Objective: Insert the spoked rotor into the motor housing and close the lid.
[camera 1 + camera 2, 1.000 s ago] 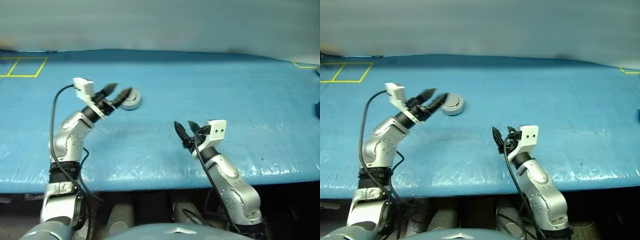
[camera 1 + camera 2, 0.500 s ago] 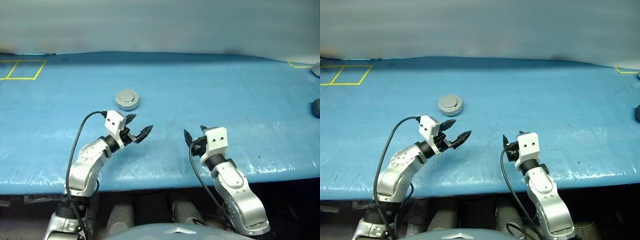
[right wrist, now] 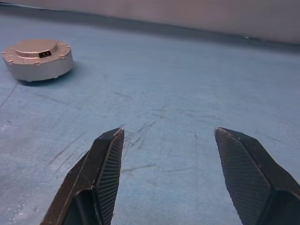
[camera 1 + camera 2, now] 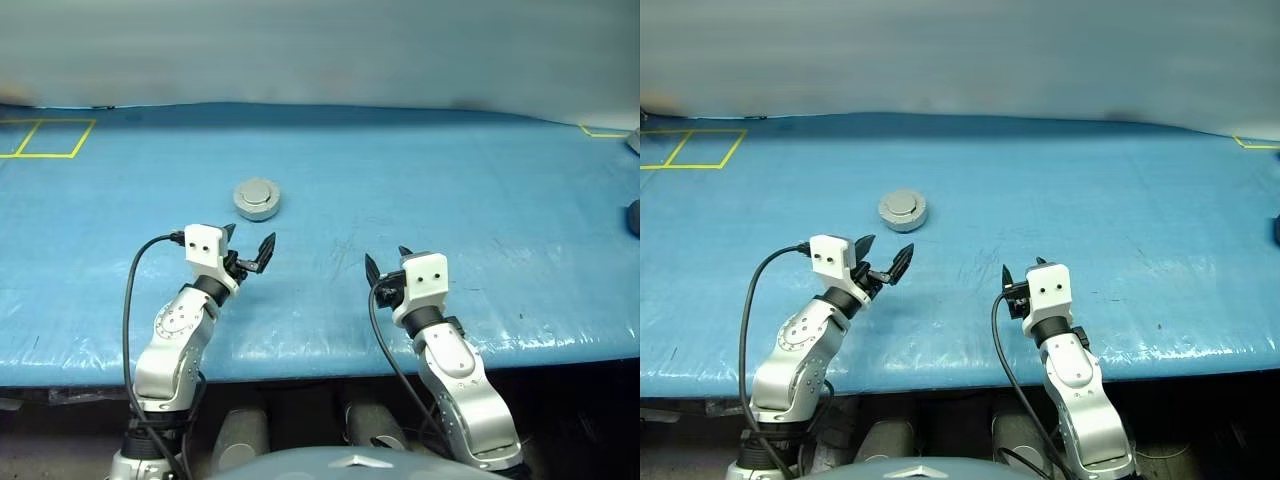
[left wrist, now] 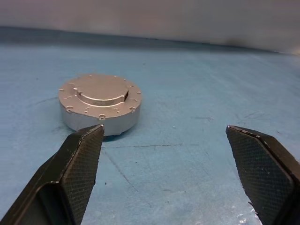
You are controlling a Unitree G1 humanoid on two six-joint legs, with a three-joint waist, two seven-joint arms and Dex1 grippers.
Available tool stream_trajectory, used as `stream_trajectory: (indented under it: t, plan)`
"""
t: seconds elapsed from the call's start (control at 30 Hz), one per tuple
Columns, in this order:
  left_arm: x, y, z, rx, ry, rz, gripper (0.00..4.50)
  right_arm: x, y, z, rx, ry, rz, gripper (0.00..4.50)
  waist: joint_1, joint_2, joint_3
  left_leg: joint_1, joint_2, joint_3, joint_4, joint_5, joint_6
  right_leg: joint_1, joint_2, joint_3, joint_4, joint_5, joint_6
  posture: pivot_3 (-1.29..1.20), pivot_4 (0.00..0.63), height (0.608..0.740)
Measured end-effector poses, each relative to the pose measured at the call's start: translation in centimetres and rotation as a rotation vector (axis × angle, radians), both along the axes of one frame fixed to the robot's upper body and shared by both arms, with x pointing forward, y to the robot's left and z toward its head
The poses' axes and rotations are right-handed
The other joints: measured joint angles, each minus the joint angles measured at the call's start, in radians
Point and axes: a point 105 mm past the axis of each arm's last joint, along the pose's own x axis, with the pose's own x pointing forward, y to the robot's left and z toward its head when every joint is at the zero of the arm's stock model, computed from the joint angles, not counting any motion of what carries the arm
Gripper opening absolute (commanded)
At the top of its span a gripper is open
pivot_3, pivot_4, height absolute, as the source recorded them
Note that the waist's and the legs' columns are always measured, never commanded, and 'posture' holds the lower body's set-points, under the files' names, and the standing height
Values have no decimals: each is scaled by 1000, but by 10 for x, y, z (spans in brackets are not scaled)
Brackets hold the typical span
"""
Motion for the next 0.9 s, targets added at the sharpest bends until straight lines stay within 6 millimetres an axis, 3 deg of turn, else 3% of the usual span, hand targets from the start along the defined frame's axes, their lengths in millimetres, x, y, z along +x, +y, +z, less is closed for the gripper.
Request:
stream_trajectory:
  t: [0.5,0.9]
  plan:
    - [2,7,-1,-1,4,110,4464,7,2,2,-24,-26,-11,3233,0,0,0,0,0,0,-1,0,0,0,0,0,-1,0,0,0,150,740]
    - [5,0,6,-21,-18,99,4464,9,1,4,-25,-43,-45,3233,0,0,0,0,0,0,-1,0,0,0,0,0,-1,0,0,0,150,740]
